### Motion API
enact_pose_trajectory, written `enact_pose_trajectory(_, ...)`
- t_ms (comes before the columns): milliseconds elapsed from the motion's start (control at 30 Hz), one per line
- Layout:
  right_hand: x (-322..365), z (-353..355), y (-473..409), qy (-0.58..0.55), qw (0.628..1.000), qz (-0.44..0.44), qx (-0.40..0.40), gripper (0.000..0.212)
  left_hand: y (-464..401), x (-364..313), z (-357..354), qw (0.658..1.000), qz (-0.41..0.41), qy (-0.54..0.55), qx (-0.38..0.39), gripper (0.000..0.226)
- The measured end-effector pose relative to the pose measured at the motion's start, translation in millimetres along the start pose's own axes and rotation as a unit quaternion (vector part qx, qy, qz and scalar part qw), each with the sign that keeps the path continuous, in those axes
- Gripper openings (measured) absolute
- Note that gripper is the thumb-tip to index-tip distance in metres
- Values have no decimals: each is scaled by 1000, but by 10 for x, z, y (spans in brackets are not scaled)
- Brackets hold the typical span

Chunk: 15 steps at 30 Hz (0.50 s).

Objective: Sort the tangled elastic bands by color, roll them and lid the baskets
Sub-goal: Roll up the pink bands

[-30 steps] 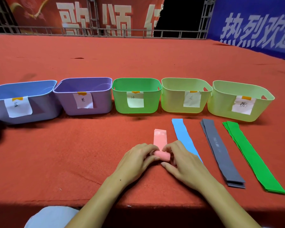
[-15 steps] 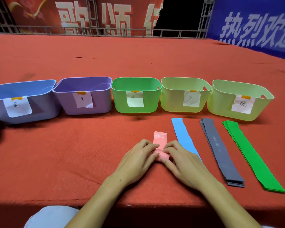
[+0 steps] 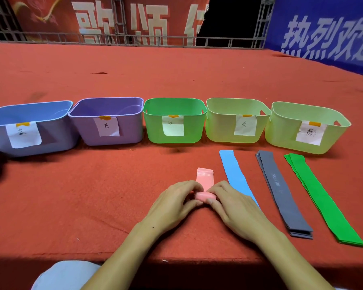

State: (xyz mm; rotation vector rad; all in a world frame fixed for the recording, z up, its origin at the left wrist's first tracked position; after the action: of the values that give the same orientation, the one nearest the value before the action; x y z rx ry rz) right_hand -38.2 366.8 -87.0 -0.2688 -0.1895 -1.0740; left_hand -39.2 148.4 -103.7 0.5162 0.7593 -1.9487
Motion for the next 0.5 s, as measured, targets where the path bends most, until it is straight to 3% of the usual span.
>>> enact_pose_trajectory(500,-51,-9,18,5,1000,6,-3,34,17,2,-39,1000,17,-23,7,32)
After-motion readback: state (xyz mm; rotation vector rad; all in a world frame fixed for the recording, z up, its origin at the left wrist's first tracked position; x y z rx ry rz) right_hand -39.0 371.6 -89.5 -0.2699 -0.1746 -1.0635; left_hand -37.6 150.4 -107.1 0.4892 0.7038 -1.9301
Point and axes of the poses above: each hand's wrist, its own y-axis away from the middle knuckle, its own z-axis out of the back of the hand, x = y × z, the point moved 1 cm from there along -y, towards the middle knuckle, and after that the axes turned 4 degrees about y, right-handed, at the moved point
